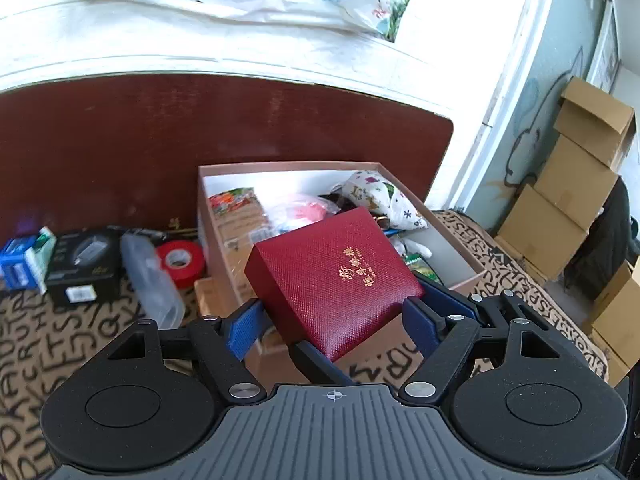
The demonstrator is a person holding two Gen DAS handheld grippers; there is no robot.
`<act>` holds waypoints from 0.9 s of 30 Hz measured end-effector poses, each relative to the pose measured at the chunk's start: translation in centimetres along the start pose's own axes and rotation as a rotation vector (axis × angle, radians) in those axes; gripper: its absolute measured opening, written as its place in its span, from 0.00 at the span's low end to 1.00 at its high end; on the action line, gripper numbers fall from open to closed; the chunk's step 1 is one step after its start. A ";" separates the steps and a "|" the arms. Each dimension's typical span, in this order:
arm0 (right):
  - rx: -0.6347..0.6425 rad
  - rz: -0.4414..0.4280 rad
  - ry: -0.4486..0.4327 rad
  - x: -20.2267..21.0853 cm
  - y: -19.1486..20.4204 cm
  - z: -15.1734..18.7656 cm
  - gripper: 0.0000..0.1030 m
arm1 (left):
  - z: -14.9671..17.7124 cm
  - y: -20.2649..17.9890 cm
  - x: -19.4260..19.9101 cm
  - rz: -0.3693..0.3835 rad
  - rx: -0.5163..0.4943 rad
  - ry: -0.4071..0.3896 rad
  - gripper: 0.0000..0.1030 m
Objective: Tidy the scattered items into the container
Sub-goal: 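Carry the red gift box with the left gripper over the cardboard box, then lower the red gift box into the cardboard box and open the left gripper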
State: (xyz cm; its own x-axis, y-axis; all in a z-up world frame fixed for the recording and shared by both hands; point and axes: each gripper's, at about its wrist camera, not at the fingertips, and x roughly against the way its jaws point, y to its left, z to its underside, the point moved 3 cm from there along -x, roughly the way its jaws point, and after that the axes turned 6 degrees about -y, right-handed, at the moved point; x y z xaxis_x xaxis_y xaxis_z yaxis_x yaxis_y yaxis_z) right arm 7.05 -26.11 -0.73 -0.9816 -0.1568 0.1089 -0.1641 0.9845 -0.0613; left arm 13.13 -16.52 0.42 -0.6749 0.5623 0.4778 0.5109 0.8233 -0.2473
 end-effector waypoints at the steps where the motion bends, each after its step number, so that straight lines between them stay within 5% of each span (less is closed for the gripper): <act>1: -0.004 0.007 0.004 -0.3 -0.2 0.1 0.82 | -0.2 0.1 -0.7 0.003 -0.003 0.007 0.75; 17: -0.061 0.032 0.098 -5.3 -1.2 2.7 0.82 | 0.0 3.3 -6.8 0.024 0.001 0.101 0.76; 22: -0.016 0.019 0.102 -5.3 -0.7 3.2 0.93 | 0.1 2.6 -6.7 0.032 -0.025 0.096 0.98; 27: 0.001 0.036 0.096 -4.9 -0.3 3.5 0.95 | 0.6 2.0 -5.9 -0.011 -0.070 0.053 1.00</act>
State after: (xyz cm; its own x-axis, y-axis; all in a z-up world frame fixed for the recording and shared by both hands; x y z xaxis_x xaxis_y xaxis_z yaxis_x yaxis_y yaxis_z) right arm 11.58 -25.91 -4.67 -0.9730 -0.1128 0.2012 -0.1288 0.9893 -0.0684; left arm 17.85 -18.17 -3.38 -0.6529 0.5466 0.5243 0.5407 0.8211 -0.1826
